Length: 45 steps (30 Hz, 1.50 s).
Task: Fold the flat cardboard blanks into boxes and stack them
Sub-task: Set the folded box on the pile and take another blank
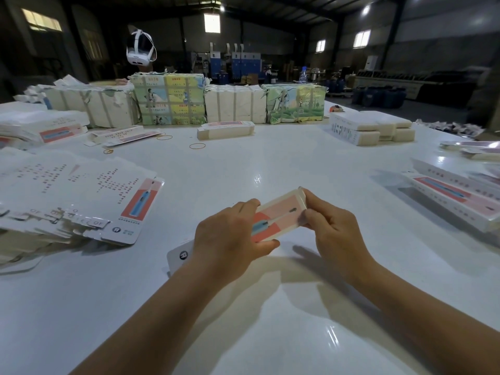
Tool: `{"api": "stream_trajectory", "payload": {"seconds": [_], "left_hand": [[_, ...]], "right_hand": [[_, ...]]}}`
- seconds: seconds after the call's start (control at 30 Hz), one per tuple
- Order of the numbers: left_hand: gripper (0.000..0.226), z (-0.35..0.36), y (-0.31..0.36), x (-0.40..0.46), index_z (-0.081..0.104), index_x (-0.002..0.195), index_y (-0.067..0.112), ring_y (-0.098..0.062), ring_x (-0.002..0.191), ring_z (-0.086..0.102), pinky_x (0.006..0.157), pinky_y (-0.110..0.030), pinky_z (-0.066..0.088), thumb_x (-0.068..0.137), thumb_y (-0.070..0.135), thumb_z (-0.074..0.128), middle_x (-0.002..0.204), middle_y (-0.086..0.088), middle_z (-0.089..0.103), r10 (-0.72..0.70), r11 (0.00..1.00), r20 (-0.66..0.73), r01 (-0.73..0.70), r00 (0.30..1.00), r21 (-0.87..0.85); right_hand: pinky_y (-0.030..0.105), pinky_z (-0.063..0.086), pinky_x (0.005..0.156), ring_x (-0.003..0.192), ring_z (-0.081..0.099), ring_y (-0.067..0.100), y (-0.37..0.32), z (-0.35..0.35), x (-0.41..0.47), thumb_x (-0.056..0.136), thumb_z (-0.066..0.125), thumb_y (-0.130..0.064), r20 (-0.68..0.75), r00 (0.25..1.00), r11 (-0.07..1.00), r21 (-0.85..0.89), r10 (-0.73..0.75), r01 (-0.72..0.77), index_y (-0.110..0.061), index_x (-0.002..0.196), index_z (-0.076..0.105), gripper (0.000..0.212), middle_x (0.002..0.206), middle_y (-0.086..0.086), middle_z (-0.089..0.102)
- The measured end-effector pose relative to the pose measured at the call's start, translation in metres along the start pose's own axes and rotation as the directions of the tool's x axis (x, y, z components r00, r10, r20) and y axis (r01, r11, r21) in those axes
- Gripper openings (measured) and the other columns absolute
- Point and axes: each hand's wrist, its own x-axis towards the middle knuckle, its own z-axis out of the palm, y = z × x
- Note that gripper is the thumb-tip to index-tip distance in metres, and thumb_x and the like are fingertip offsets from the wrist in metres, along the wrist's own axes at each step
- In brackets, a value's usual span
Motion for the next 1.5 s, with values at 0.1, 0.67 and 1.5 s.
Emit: {"api": "stream_trajectory", "payload": {"seconds": [0.1, 0.67, 1.5], "left_hand": [[0.061, 0.0, 0.001, 0.001, 0.044, 0.122, 0.028, -0.014, 0.088, 0.06, 0.075, -0.03, 0.053, 0.076, 0.065, 0.06, 0.113, 0.01, 0.06, -0.021, 1.0, 0.001, 0.021, 1.0, 0.012], [0.065, 0.0, -0.01, 0.003, 0.047, 0.118, 0.031, -0.012, 0.072, 0.055, 0.058, -0.013, 0.042, 0.068, 0.073, 0.047, 0.122, 0.011, 0.06, -0.104, 0.991, 0.075, 0.11, 0.992, -0.07], [0.065, -0.019, -0.021, 0.008, 0.05, 0.109, 0.03, -0.011, 0.076, 0.063, 0.071, -0.025, 0.056, 0.062, 0.075, 0.051, 0.108, 0.008, 0.065, 0.076, 0.995, 0.315, -0.052, 0.946, -0.083]], "right_hand": [[0.028, 0.05, 0.071, 0.079, 0.061, 0.024, -0.001, 0.002, -0.003, 0.097, 0.042, -0.01, 0.011, 0.997, 0.993, -0.087, -0.074, 0.075, -0.057, 0.098, 0.057, 0.049, 0.094, -0.006, 0.067], [0.006, 0.044, 0.081, 0.11, 0.057, -0.004, -0.003, 0.008, -0.003, 0.086, 0.051, -0.012, 0.218, 0.975, 0.982, 0.191, -0.03, -0.012, -0.047, 0.114, 0.055, 0.045, 0.113, -0.029, 0.063], [0.039, 0.03, 0.114, 0.141, 0.024, 0.027, 0.008, -0.001, 0.005, 0.082, 0.065, -0.03, 0.424, 0.833, 0.688, -0.484, -0.356, 0.541, -0.017, 0.146, 0.029, 0.075, 0.154, 0.005, 0.025]]}}
